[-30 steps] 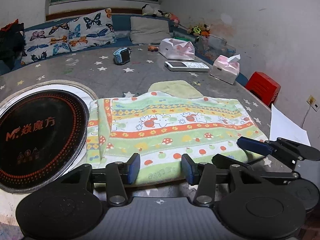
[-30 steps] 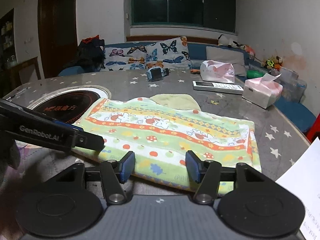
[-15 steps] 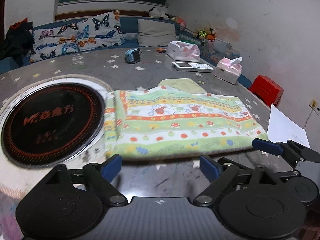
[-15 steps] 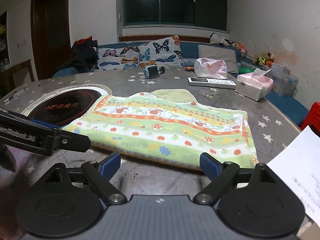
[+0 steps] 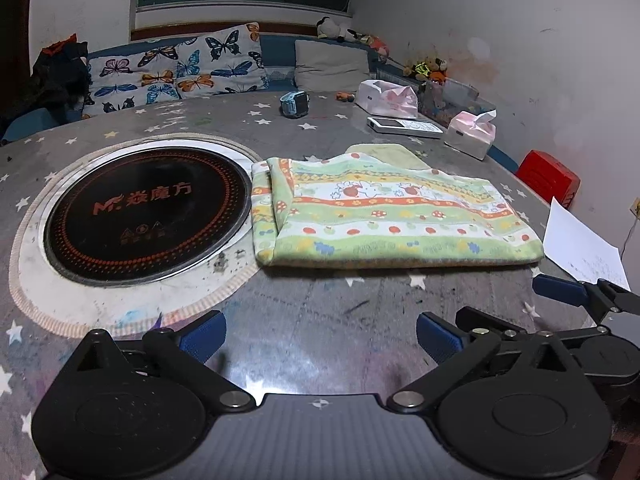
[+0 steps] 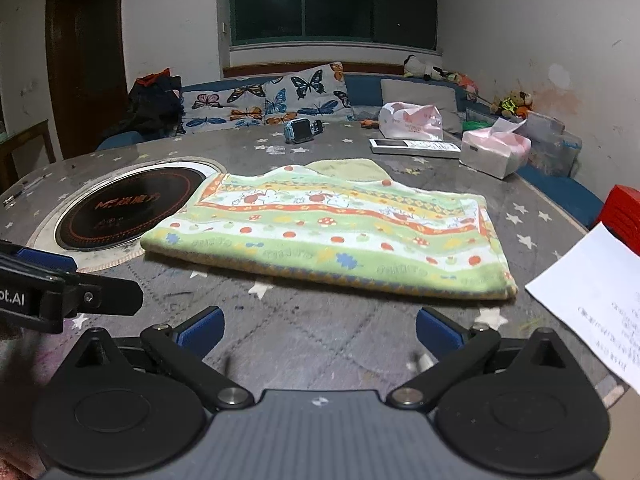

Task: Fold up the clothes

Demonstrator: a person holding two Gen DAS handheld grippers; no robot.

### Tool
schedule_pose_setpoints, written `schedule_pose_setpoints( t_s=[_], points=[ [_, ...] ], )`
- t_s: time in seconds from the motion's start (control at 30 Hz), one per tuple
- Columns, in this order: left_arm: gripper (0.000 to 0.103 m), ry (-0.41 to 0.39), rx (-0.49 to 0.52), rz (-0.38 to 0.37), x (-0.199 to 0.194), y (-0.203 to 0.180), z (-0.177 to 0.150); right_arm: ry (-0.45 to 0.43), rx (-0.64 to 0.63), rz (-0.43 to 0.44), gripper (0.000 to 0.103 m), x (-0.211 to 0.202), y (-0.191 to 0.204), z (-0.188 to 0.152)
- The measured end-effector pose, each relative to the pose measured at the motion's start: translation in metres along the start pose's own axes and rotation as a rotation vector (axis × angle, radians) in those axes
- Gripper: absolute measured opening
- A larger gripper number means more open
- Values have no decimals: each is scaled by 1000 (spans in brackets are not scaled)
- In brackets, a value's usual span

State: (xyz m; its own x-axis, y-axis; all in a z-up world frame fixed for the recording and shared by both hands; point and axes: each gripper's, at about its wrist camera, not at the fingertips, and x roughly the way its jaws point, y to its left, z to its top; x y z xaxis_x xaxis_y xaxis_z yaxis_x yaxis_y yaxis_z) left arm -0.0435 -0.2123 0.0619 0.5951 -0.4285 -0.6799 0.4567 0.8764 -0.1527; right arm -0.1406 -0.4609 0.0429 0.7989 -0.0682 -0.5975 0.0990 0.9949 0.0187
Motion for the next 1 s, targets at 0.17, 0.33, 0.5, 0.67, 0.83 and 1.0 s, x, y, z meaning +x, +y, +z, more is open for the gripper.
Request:
schedule_pose_setpoints(
  t_s=[0.17,0.33,0.5,0.67,0.83,1.0],
  points=[
    [103,1,-20,-4,-5,3,-5,6,9,-19,103,-5,3,-3],
    [103,4,-21,2,-9,3,-10,7,26,-29,103,-8,5,-6],
    [103,-1,-16,14,-12,2,-12,11,31,-36,103,-10,7,-8],
    [103,-2,-17,12,-14,1,-13,5,35,-45,103,-13,8,-8],
    [103,-3,-15,7,-16,-1,-13,0,35,-47,103,-15,9,-9],
    [103,-3,-16,2,-17,-3,-13,-2,35,-44,103,-16,9,-9]
  ],
)
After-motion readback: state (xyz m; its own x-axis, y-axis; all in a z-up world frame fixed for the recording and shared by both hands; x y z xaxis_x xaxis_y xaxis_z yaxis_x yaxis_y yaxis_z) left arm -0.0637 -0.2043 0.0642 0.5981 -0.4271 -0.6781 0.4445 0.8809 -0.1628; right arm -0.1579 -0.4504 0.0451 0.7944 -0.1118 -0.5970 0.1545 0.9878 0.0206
